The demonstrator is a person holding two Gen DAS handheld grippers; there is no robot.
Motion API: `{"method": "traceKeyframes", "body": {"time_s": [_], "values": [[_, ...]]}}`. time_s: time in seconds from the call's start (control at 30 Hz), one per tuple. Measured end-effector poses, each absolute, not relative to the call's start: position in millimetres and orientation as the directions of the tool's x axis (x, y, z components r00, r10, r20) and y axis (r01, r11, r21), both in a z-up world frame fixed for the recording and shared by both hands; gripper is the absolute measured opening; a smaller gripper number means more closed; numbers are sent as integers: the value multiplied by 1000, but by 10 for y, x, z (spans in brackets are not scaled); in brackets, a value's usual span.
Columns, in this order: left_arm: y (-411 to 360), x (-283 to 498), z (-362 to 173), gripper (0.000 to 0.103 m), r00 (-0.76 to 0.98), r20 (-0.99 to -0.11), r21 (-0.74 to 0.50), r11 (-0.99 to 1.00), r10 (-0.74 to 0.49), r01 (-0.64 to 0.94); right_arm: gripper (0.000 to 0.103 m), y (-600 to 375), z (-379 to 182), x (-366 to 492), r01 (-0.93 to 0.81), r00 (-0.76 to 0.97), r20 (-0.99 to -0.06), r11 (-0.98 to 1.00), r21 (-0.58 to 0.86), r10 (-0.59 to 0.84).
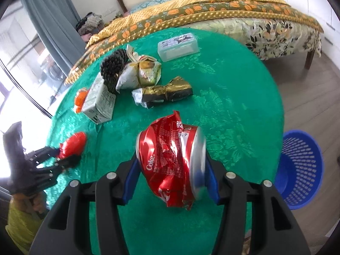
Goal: Collect trash
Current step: 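Carry the can and red bag to the blue wastebasket and release both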
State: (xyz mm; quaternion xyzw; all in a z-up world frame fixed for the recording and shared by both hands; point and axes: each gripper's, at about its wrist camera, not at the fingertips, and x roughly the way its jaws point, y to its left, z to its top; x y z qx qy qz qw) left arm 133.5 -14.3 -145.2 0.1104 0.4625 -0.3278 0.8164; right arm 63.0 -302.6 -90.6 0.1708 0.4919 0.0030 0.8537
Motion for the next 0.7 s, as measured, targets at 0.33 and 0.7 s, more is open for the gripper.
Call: {"method": "traceKeyframes", "body": {"time_s": [0.33, 0.7], "values": [[-1247, 1027, -899, 42, 251, -753, -282, 643, -609, 712, 52, -4219, -633, 323, 290, 573, -799, 867, 405, 182], [-3571, 679, -1282, 43, -18, -773, -400, 464, -634, 791, 52, -5863, -1224, -331, 583, 456, -888, 735, 345, 54]]}}
